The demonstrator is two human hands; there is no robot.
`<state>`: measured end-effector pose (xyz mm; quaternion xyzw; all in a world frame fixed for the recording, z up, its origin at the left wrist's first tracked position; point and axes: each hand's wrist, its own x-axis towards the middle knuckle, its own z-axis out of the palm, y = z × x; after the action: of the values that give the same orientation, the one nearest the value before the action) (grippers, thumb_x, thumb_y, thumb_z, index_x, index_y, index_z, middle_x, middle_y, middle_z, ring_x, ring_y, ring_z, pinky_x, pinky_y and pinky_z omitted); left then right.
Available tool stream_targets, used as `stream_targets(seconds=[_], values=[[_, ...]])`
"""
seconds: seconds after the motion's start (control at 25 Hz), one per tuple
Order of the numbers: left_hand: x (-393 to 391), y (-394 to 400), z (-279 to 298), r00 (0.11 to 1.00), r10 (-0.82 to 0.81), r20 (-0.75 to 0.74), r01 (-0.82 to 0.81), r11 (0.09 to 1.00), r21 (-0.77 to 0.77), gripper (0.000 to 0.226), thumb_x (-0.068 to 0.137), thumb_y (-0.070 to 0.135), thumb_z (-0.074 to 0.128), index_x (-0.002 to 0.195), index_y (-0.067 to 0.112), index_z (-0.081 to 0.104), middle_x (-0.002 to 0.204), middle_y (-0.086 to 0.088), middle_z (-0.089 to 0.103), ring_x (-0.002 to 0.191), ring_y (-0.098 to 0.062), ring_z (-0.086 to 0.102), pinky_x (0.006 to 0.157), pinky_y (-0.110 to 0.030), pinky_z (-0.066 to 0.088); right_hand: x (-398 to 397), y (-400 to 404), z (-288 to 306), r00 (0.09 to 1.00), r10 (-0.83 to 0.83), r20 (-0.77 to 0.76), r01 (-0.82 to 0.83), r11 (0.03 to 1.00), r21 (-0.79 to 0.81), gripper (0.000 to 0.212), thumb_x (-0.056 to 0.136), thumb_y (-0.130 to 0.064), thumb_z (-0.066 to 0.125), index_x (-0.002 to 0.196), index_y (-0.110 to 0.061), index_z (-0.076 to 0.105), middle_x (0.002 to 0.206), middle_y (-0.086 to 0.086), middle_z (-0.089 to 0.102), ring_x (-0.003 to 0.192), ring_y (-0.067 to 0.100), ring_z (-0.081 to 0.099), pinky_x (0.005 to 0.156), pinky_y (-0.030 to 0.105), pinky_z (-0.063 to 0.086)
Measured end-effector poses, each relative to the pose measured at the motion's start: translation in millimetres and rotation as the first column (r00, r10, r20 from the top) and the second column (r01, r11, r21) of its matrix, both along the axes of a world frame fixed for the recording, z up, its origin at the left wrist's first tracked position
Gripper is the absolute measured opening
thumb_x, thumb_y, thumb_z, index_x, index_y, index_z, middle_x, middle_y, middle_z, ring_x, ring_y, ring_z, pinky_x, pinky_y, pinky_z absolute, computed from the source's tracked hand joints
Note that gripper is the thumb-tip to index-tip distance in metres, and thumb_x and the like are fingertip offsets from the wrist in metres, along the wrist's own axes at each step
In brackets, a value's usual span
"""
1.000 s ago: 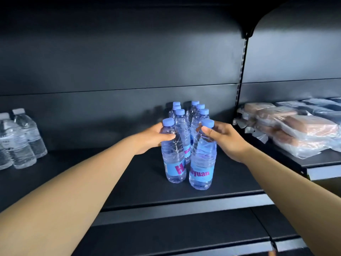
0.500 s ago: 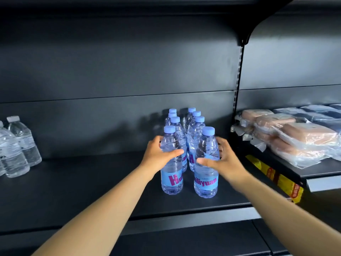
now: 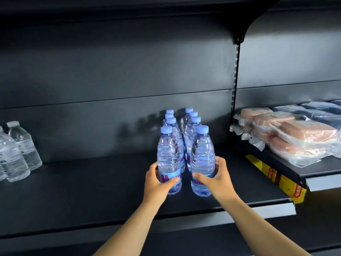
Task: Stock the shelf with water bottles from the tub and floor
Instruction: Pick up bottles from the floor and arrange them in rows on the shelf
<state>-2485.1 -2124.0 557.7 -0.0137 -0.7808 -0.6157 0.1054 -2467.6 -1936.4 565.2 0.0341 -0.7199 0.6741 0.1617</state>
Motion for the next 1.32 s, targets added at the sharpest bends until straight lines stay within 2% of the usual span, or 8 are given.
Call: stream_targets(seconds=[0.2, 0.32, 0.4, 0.56, 0.76, 1.0, 1.16, 1.32], values=[[-8.0, 2.7, -4.7, 0.990, -0.138, 0.018, 0.136, 0.987, 0.086, 0.064, 0.075, -0.001, 0.073, 0.127, 0.023, 0.044, 0.113, 0.011, 0.060, 0.098, 0.002, 0.060, 0.077, -0.014, 0.052, -5.7, 16.3, -15.1, 0.999, 0.045, 0.005, -0.045, 0.999, -0.015, 0.051, 0.074, 0.010, 0.071, 0.114, -0.014, 0.051, 0.105, 0.002, 0.065, 0.091, 0.005, 0.065, 0.069, 0.013, 0.052], [-10.6, 6.6, -14.0, 0.996, -0.084, 0.012, 0.084, 0.996, 0.006, 0.076, 0.064, 0.014, 0.080, 0.129, 0.031, 0.044, 0.124, 0.004, 0.057, 0.108, -0.007, 0.061, 0.091, -0.028, 0.053, -8.9, 13.1, -16.4, 0.996, 0.080, 0.048, -0.082, 0.996, 0.042, 0.061, 0.071, 0.010, 0.075, 0.118, -0.011, 0.044, 0.103, 0.006, 0.060, 0.073, -0.008, 0.063, 0.059, 0.015, 0.053], [-14.9, 8.4, -17.6, 0.996, -0.091, 0.018, 0.091, 0.996, 0.010, 0.076, 0.067, 0.012, 0.079, 0.132, 0.030, 0.044, 0.125, 0.003, 0.058, 0.111, -0.010, 0.060, 0.096, -0.035, 0.051, -13.8, 14.4, -17.4, 0.996, 0.060, 0.061, -0.065, 0.995, 0.076, 0.061, 0.071, 0.003, 0.077, 0.118, -0.016, 0.045, 0.104, 0.001, 0.061, 0.082, -0.005, 0.064, 0.065, 0.015, 0.053], [-19.9, 9.7, -18.4, 0.993, -0.121, 0.012, 0.121, 0.992, 0.043, 0.073, 0.074, 0.003, 0.075, 0.137, 0.024, 0.043, 0.124, 0.006, 0.060, 0.111, -0.007, 0.060, 0.097, -0.034, 0.050, -22.3, 19.2, -26.5, 0.995, 0.050, 0.086, -0.061, 0.990, 0.128, 0.056, 0.074, -0.004, 0.077, 0.115, -0.026, 0.045, 0.115, -0.007, 0.061, 0.106, 0.004, 0.060, 0.079, 0.018, 0.052], [-19.8, 9.6, -20.4, 0.993, -0.120, 0.018, 0.119, 0.992, 0.044, 0.072, 0.075, 0.004, 0.075, 0.136, 0.024, 0.043, 0.125, 0.006, 0.060, 0.111, -0.007, 0.060, 0.096, -0.032, 0.051, -24.0, 18.9, -25.9, 0.988, 0.107, 0.113, -0.121, 0.985, 0.126, 0.056, 0.080, -0.001, 0.070, 0.123, -0.022, 0.039, 0.116, -0.013, 0.057, 0.104, -0.004, 0.057, 0.077, 0.009, 0.049], [-12.7, 12.5, -10.2, 0.995, -0.096, 0.032, 0.097, 0.994, -0.043, 0.072, 0.075, 0.011, 0.076, 0.135, 0.027, 0.040, 0.127, 0.004, 0.057, 0.114, -0.010, 0.057, 0.093, -0.026, 0.049, -19.8, 18.3, -21.3, 0.986, 0.098, 0.137, -0.123, 0.973, 0.194, 0.058, 0.084, -0.003, 0.066, 0.132, -0.019, 0.036, 0.121, -0.008, 0.055, 0.109, 0.000, 0.055, 0.084, 0.015, 0.049], [-0.6, -5.4, 18.9, 0.996, -0.066, 0.053, 0.079, 0.948, -0.307, 0.084, 0.075, 0.022, 0.077, 0.144, 0.022, 0.029, 0.146, 0.000, 0.039, 0.128, -0.012, 0.042, 0.098, -0.022, 0.035, -4.2, 18.3, -11.0, 0.996, -0.044, 0.080, 0.014, 0.939, 0.343, 0.070, 0.080, -0.014, 0.072, 0.140, -0.019, 0.035, 0.136, -0.003, 0.050, 0.126, 0.010, 0.047, 0.107, 0.033, 0.039], [23.1, -53.3, 55.1, 0.997, -0.054, 0.060, 0.080, 0.672, -0.736, 0.094, 0.074, 0.043, 0.074, 0.148, 0.024, 0.019, 0.156, -0.004, 0.017, 0.144, -0.020, 0.018, 0.114, -0.036, 0.023, 29.2, 6.3, 19.9, 0.990, -0.133, -0.056, 0.140, 0.802, 0.581, 0.071, 0.081, -0.023, 0.073, 0.142, -0.018, 0.036, 0.143, 0.004, 0.039, 0.135, 0.020, 0.034, 0.105, 0.027, 0.027]])
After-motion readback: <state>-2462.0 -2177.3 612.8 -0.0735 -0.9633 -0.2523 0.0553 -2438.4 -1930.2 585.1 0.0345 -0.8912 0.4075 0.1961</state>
